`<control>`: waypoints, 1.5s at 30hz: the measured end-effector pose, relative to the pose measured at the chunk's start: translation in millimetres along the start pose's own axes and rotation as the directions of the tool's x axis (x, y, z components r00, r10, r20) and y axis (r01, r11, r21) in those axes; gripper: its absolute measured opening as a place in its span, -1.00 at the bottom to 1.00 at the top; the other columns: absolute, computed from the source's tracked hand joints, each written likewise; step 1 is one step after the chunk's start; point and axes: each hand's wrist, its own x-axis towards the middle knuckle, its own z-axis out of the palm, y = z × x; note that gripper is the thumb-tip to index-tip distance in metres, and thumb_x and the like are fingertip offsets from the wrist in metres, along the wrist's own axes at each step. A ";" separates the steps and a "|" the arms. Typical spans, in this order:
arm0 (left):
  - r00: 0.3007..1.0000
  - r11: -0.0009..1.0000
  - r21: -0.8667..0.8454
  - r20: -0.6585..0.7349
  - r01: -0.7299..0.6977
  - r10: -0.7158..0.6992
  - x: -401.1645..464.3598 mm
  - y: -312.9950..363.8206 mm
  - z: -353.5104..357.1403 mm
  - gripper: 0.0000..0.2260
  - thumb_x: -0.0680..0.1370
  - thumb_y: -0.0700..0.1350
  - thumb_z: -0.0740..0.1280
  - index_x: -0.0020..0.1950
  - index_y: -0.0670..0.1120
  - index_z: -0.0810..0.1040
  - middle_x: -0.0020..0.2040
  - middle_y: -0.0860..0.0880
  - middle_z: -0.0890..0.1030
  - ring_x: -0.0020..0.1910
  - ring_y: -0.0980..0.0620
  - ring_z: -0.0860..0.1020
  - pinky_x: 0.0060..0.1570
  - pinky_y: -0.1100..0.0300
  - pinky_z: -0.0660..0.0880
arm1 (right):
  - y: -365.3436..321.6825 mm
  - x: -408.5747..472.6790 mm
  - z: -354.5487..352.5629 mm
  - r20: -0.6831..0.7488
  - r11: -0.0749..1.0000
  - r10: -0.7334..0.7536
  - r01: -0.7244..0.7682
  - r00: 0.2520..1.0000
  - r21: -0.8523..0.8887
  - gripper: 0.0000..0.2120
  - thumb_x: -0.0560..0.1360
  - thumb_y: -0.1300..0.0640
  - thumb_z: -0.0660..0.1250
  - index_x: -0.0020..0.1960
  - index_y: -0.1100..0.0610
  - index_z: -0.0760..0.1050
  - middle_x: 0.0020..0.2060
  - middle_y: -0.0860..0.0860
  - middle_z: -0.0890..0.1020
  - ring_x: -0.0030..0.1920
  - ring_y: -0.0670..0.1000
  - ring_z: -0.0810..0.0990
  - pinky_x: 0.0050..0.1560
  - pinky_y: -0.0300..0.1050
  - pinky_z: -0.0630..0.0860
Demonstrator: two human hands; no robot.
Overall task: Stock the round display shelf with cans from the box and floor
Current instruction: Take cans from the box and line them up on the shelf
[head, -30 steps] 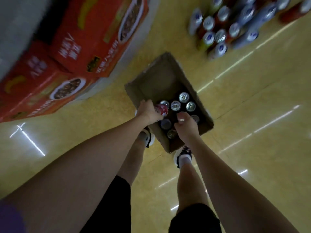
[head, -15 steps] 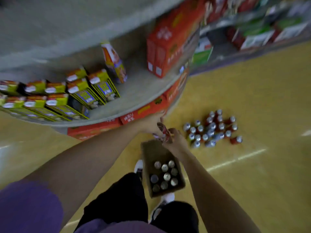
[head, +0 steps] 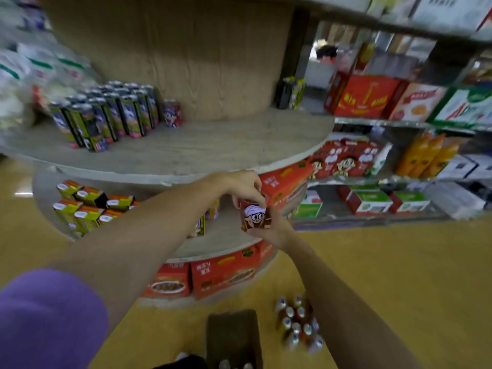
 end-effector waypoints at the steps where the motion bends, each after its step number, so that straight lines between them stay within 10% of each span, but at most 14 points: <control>1: 1.000 1.000 -0.009 -0.021 0.003 -0.003 -5.3 4.6 -12.9 -0.64 0.37 0.04 0.55 -0.05 -0.21 0.60 -0.17 -0.15 0.59 -0.40 -0.09 0.63 -0.41 0.08 0.60 | -12.7 3.4 -0.9 -0.008 1.000 -0.027 0.027 1.000 0.015 -0.27 0.34 0.07 0.59 0.39 0.08 0.31 0.15 -0.05 0.57 0.16 -0.02 0.57 0.12 -0.14 0.50; 6: 0.990 1.000 0.028 -0.140 -0.013 0.017 -36.5 12.4 -71.0 -0.71 0.47 0.00 0.47 -0.01 -0.23 0.66 -0.16 -0.16 0.63 -0.46 0.06 0.59 -0.46 0.13 0.58 | -74.1 22.1 -1.0 -0.066 0.990 -0.114 0.119 0.991 0.080 -0.27 0.27 0.09 0.64 0.33 0.06 0.36 0.07 -0.12 0.59 0.05 -0.14 0.57 -0.08 -0.46 0.45; 11: 0.964 0.998 0.042 -0.257 -0.052 0.061 -60.8 -15.2 -122.1 -0.71 0.51 0.05 0.40 0.05 -0.15 0.68 -0.02 -0.12 0.69 -0.06 -0.07 0.63 -0.10 0.05 0.61 | -129.6 48.8 17.0 -0.130 0.972 -0.186 0.202 0.974 0.120 -0.44 0.24 0.04 0.65 0.13 -0.06 0.45 -0.01 -0.15 0.65 0.03 -0.16 0.62 0.05 -0.27 0.55; 19: 0.873 0.984 -0.083 -0.478 -0.156 0.098 -78.0 -86.9 -208.4 -0.61 0.48 0.14 0.45 0.09 -0.16 0.61 -0.06 -0.08 0.65 -0.19 0.09 0.57 -0.35 0.31 0.46 | -210.3 122.8 55.8 -0.284 0.953 -0.191 0.247 0.940 0.178 -0.56 0.23 0.02 0.65 0.01 -0.05 0.52 -0.07 -0.08 0.70 -0.09 -0.16 0.66 0.03 -0.05 0.61; 25: 0.880 0.968 -0.146 -0.462 -0.204 0.115 -75.5 -153.5 -269.1 -0.51 0.42 0.24 0.46 0.12 -0.12 0.64 0.04 -0.03 0.66 0.03 0.05 0.60 0.06 0.10 0.56 | -261.8 173.8 97.1 -0.361 0.929 -0.202 0.294 0.910 0.223 -0.58 0.21 0.01 0.66 0.02 0.01 0.63 -0.12 -0.09 0.73 -0.08 -0.13 0.69 0.04 -0.01 0.63; 31: 0.869 0.890 -0.378 -0.493 -0.253 0.037 -58.4 -207.3 -312.8 -0.22 0.11 0.30 0.58 0.08 -0.26 0.62 0.01 -0.21 0.68 -0.04 -0.14 0.66 -0.07 0.05 0.53 | -295.2 227.0 126.2 -0.400 0.916 -0.220 0.330 0.890 0.229 -0.61 0.22 0.01 0.65 0.00 0.03 0.66 -0.13 -0.08 0.73 -0.05 -0.06 0.70 0.05 0.09 0.62; 45: 0.874 0.831 -0.495 -0.486 -0.255 -0.022 -38.3 -241.1 -339.9 -0.58 0.32 0.05 0.60 0.02 -0.21 0.67 -0.08 -0.03 0.67 -0.08 0.10 0.59 -0.19 0.29 0.49 | -307.2 278.5 144.5 -0.424 0.946 -0.060 0.187 0.904 0.265 -0.37 0.01 -0.16 0.65 0.00 -0.02 0.53 -0.10 -0.05 0.71 -0.05 -0.06 0.69 0.07 0.04 0.62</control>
